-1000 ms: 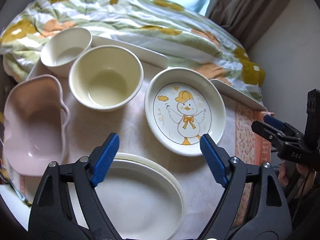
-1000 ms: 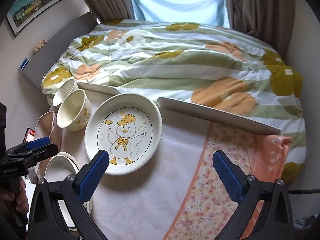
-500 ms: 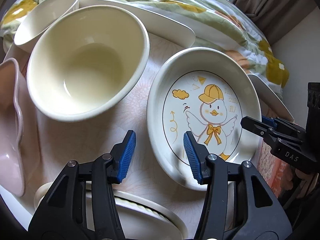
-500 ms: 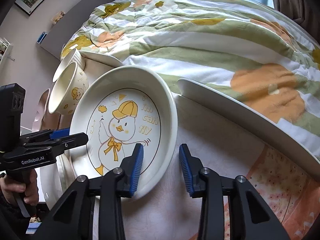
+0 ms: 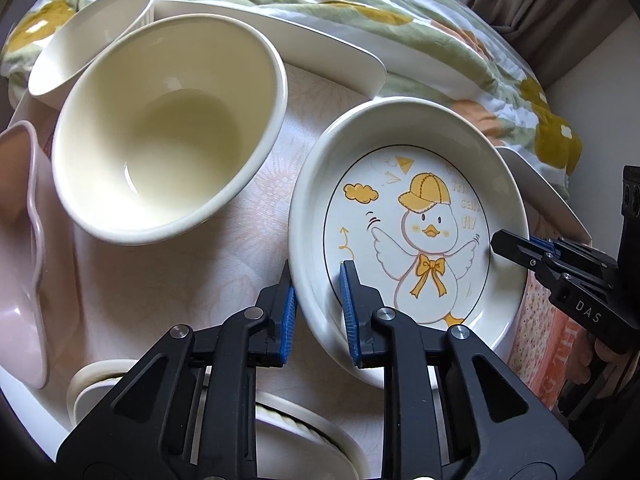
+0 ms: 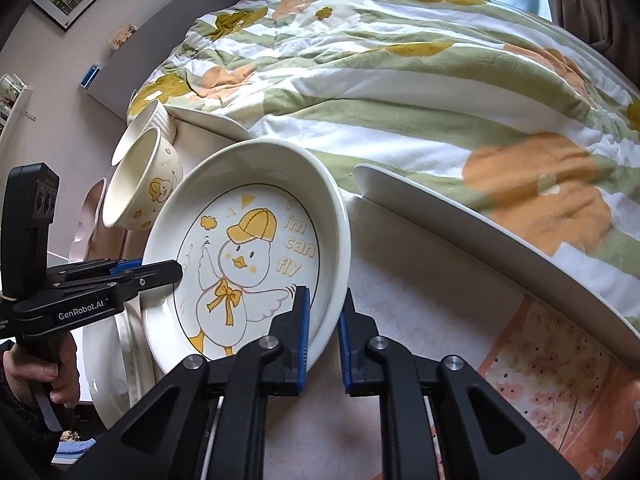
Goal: Organize plates and bowls
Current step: 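Lift the duck-print plate and carry it over the white plate stack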
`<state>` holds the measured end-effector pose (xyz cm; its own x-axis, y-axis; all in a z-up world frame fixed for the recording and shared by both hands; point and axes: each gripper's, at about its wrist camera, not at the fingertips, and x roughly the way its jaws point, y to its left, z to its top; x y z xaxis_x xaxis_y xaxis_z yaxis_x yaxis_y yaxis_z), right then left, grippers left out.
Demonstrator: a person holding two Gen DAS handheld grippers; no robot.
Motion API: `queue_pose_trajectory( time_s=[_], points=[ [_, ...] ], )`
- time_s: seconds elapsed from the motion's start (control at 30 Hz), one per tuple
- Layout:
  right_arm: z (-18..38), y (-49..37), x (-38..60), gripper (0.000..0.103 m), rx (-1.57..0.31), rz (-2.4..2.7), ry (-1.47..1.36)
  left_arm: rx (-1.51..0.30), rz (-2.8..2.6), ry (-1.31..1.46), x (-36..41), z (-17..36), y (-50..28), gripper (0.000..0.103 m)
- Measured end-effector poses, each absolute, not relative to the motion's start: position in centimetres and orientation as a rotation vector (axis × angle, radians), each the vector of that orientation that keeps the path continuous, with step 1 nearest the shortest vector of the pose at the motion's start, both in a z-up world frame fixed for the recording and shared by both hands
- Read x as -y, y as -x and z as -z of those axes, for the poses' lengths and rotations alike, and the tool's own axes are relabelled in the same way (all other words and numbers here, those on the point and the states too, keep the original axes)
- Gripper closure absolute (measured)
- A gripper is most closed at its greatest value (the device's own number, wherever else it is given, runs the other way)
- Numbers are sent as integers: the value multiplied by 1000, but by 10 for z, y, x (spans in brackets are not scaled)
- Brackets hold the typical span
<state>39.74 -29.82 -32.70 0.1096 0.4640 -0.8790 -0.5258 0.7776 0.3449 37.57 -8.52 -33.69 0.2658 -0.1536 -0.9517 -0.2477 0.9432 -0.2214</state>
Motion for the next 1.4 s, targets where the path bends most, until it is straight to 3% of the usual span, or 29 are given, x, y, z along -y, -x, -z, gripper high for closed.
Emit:
queue_pose_trajectory(
  time_s=[0.43,0.83,1.1,1.4],
  points=[
    [269,-366,311,91,-1161,-675,23,-1207,12,274,89,266,-345,85],
    [212,-272,279,91,-1060,-554,-62,-1112,163,192,41,207,-280,85],
    [219,-197,241,91,-1052,-427,-167,-1146,273,89,1,215,-235,85],
    [263,-151,219,91,-1141,-332,-227,-1230,310,92,-21,269,-204,85]
  ],
)
